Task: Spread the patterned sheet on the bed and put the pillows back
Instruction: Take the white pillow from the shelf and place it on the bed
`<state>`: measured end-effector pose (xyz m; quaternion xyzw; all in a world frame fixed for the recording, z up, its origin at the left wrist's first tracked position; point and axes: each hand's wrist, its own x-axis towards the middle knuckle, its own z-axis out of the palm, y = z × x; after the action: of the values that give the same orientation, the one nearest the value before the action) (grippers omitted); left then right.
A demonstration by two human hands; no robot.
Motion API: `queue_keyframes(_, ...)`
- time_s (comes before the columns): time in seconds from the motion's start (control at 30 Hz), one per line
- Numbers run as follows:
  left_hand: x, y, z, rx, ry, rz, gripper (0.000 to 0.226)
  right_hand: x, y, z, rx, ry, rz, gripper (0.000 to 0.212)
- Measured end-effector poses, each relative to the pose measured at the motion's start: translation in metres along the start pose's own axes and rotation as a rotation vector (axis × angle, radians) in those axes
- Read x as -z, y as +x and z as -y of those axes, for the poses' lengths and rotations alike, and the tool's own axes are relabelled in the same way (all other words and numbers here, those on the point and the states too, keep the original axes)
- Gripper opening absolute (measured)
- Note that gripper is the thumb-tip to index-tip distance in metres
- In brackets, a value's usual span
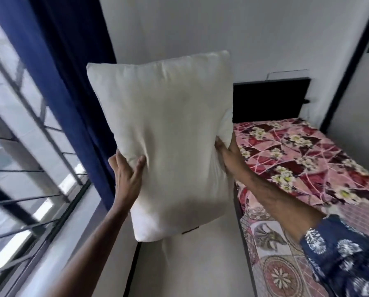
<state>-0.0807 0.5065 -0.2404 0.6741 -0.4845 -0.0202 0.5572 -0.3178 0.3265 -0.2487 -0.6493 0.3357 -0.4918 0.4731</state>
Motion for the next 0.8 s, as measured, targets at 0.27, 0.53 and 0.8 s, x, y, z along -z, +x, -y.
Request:
queue_keyframes(0.27,-0.086,0.093,0.067,0.157,-0.127,0.186,0.072,0.006,0.06,-0.048,-0.097,-0.093,-0.127,0.06)
queue_keyframes(0.53,-0.221,0.186,0.125,0.192,-0.141,0.345,0.083,0.043,0.151,-0.129,-0.189,-0.073,-0.236,0.074)
queue_keyframes(0.8,-0.376,0.319,0.148,0.192,-0.13,0.399,0.082,0.098,0.298,-0.211,-0.284,0.017,-0.239,0.081)
